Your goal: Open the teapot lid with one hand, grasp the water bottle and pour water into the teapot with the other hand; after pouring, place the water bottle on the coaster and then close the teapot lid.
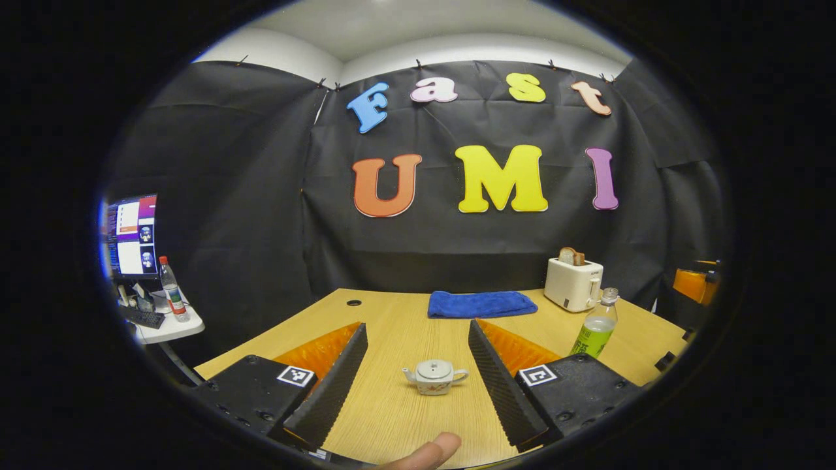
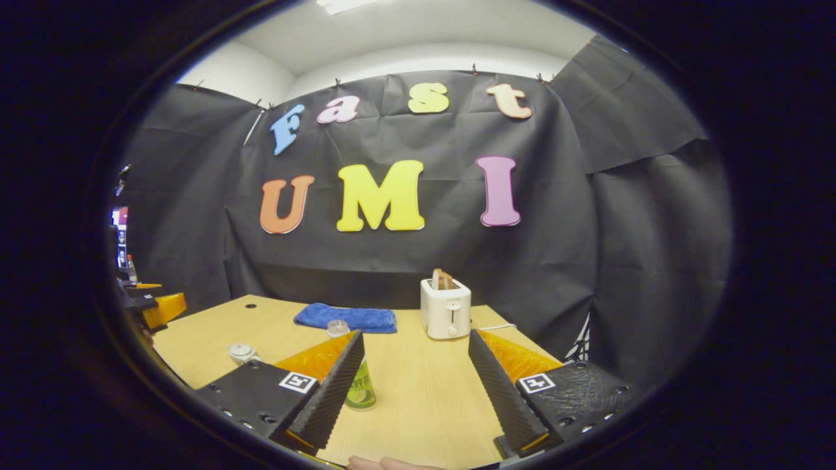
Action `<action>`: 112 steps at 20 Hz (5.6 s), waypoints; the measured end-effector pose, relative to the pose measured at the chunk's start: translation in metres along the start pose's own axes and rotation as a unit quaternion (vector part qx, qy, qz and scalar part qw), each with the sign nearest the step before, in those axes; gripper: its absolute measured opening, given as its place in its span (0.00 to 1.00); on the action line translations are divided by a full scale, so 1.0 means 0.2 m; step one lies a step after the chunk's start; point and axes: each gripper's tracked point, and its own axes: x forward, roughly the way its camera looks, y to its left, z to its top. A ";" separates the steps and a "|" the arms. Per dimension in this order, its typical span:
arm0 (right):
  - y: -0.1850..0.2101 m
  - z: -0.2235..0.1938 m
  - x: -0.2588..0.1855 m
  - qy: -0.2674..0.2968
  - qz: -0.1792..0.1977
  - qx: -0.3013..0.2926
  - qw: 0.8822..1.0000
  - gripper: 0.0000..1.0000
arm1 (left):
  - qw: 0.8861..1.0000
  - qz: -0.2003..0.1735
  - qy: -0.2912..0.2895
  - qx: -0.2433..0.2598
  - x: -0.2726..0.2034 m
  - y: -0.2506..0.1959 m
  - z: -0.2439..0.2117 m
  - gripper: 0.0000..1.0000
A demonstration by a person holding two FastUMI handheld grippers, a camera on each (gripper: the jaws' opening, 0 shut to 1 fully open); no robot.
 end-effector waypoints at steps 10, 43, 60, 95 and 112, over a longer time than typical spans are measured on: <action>-0.02 -0.05 0.05 0.016 -0.003 0.000 1.000 0.96 | 1.000 -0.010 -0.025 0.008 0.19 0.00 -0.05 0.98; 0.23 -0.41 0.24 0.098 0.030 -0.027 0.994 0.98 | 0.998 -0.036 0.059 0.013 0.71 -0.10 -0.62 0.07; 0.51 -0.62 0.46 0.070 0.059 -0.032 0.995 0.95 | 0.999 -0.042 0.028 -0.019 0.39 -0.02 -0.23 0.05; 0.94 -0.54 0.74 0.053 0.016 -0.446 0.893 0.73 | 0.998 -0.039 0.035 -0.040 0.25 0.46 -0.19 0.05; 1.31 -0.50 0.75 -0.086 -0.027 -0.746 0.659 0.74 | 0.996 -0.014 0.064 -0.062 0.25 0.63 -0.28 0.05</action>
